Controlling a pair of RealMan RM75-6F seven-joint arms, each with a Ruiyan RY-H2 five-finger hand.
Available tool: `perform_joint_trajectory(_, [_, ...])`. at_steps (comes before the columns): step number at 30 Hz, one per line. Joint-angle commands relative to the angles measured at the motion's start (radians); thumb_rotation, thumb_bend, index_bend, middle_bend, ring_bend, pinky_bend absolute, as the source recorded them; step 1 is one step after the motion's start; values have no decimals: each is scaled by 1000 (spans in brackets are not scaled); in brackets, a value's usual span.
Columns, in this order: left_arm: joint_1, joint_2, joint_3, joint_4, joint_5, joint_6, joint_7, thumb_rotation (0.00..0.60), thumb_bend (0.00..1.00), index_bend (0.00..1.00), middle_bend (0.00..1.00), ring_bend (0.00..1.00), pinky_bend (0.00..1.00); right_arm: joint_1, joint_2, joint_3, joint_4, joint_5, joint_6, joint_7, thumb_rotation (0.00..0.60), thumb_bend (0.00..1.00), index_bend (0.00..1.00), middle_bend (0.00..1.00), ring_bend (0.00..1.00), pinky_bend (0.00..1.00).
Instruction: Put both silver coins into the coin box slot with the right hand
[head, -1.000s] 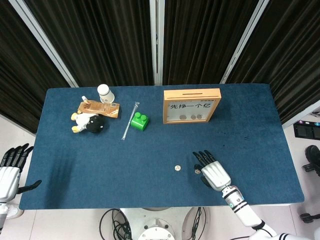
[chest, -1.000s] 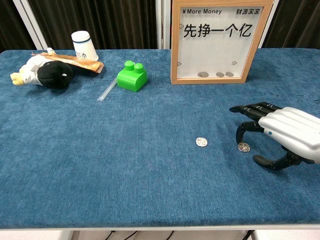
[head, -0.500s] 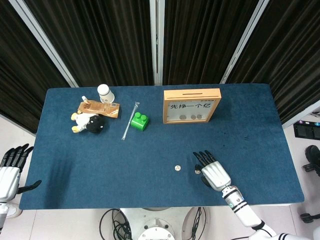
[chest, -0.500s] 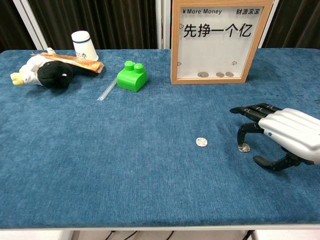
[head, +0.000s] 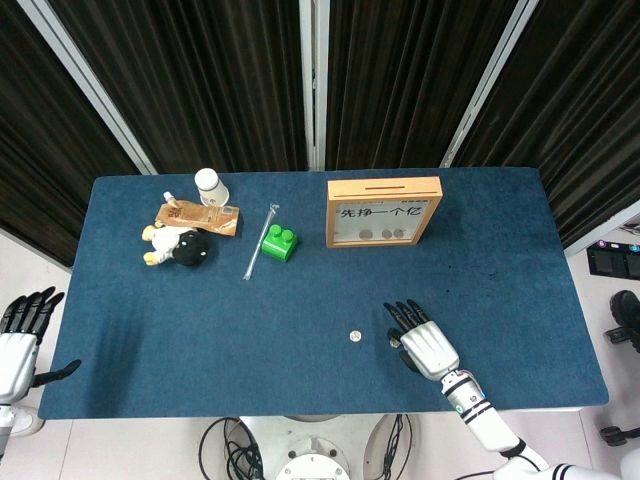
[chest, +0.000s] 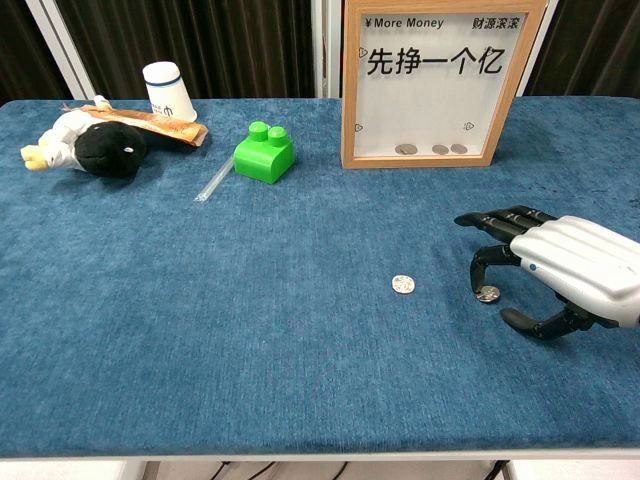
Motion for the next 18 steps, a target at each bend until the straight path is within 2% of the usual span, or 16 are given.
perform_joint_trajectory(1, [0,-2,1,5,0,0,-3,600,84,64,11,0,0,0,-3,1,3,2,2,-2,600,351,439,0,0,0])
perform_joint_trajectory(18, [5,-15,1,38,4,10,-36,600,84,64,11,0,0,1,-18,6,18,13,14,-16,600,373,509,3,0,0])
